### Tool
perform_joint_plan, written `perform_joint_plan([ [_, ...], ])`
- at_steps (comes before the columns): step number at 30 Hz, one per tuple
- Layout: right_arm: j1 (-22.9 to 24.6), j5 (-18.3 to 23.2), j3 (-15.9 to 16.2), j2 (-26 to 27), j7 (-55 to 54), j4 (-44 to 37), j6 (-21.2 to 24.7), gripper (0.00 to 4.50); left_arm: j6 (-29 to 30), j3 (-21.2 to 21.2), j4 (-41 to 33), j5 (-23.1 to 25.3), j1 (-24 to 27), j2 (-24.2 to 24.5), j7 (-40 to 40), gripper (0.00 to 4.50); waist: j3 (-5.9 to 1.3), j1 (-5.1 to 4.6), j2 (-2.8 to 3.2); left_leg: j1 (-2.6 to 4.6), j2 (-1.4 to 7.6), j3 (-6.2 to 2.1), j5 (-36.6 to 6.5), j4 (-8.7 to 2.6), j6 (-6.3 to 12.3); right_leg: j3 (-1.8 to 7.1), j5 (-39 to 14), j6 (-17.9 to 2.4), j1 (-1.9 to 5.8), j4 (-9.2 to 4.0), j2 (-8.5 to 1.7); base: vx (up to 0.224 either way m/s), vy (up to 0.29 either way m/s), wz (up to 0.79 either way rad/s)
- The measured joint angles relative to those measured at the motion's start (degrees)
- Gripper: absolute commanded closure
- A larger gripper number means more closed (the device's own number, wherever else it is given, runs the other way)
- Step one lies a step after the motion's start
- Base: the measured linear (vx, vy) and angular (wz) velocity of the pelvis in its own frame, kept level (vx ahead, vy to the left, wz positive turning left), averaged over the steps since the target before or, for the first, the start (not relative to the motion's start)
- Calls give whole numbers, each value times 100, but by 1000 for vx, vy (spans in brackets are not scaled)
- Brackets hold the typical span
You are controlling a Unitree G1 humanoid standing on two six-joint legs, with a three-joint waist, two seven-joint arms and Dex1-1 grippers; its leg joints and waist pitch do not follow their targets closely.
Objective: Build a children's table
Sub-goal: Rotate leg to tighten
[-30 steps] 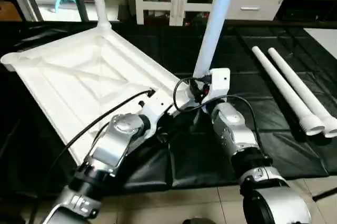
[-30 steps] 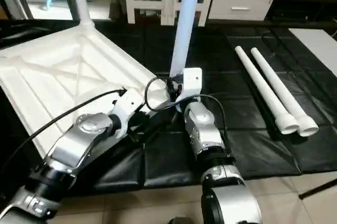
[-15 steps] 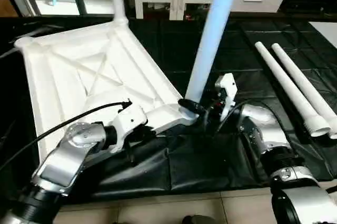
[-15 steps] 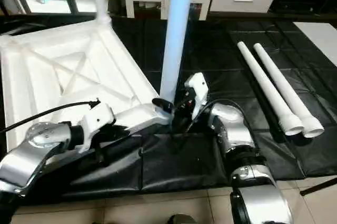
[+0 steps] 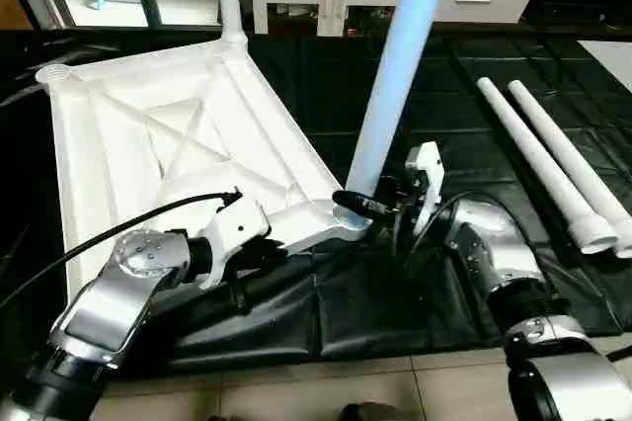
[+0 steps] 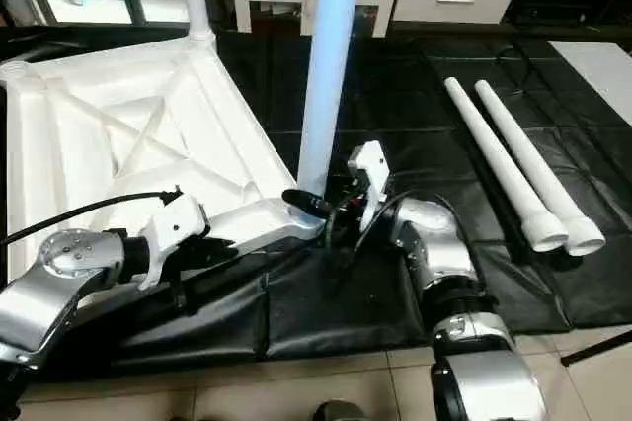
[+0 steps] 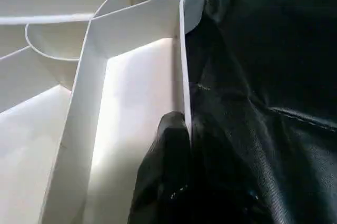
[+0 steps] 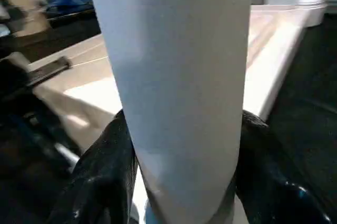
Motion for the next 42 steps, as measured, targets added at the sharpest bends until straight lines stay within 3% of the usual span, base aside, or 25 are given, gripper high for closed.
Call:
perform_joint_plan([
  [6, 18, -363, 8, 261, -1270, -9, -110, 246, 169, -78, 248, 208, -220, -319, 394, 450, 0, -42, 0, 34, -1, -3, -16, 4, -37, 0, 15, -20, 43, -17, -1, 0, 0, 0],
  [10, -168, -790, 19, 613, -3093, 134, -53, 256, 722, -190, 578, 407, -614, -1008, 1050, 450, -4, -56, -6, 68, -9, -6, -13, 5, -43, 6, -5, 13, 66, -30, -4, 0, 0, 0],
  [16, -337, -750, -418, 1145, -4693, 355, 30, 259, 1249, -274, 892, 618, -958, -1761, 1756, 450, -24, -28, -38, 63, -12, -13, -13, 5, -43, 5, -7, 19, 68, -39, -3, 0, 0, 0],
  [19, -360, -742, -490, 1242, -5011, 375, 29, 259, 1352, -328, 935, 699, -1012, -1934, 1863, 450, -40, -23, -56, 53, -12, -16, -13, 4, -43, 3, -6, 20, 71, -52, -3, 0, 0, 0],
  [24, -351, -741, -548, 1237, -4873, 377, 27, 259, 1322, -342, 936, 698, -1019, -1906, 1858, 450, -65, -32, -67, 26, -12, -22, -14, -1, -43, -3, 0, 27, 68, -83, -1, 0, 0, 0],
  [26, -349, -641, -563, 1130, -4440, 372, 24, 203, 1270, -385, 878, 687, -1002, -1778, 1795, 450, -64, -40, -69, 18, -11, -23, -14, -3, -42, -4, 1, 27, 63, -87, -1, 0, 0, 0],
  [28, -338, -557, -605, 1080, -4183, 370, 20, 185, 1256, -389, 836, 676, -977, -1723, 1756, 450, -64, -41, -68, 17, -10, -24, -14, -9, -42, -7, 4, 25, 62, -92, -1, 0, 0, 0],
  [29, -277, -390, -622, 1004, -3750, 369, -12, 177, 1210, -390, 741, 656, -921, -1631, 1692, 450, -58, -46, -55, 16, -11, -22, -14, -19, -42, -7, 14, 21, 60, -93, -1, 0, 0, 0],
  [34, -112, -335, -528, 657, -2729, 423, -82, 143, 1023, -329, 535, 601, -793, -1348, 1424, 450, -15, -40, 14, 6, -5, -19, -13, -44, -42, -14, 62, 35, 39, -95, 1, 0, 0, 0],
  [37, -110, -173, -514, 428, -1978, 391, 13, 113, 955, -326, 442, 564, -739, -1205, 1304, 450, -8, -36, 21, -1, -3, -18, -8, -59, -34, -18, 62, 35, 28, -103, 4, 0, 0, 0],
  [42, -116, 195, -465, -91, -554, -89, 337, 113, 789, -321, 319, 472, -618, -898, 979, 450, 2, -30, 25, -5, -1, -13, 8, -54, -9, -16, 61, 34, 26, -111, 4, 0, 0, 0],
])
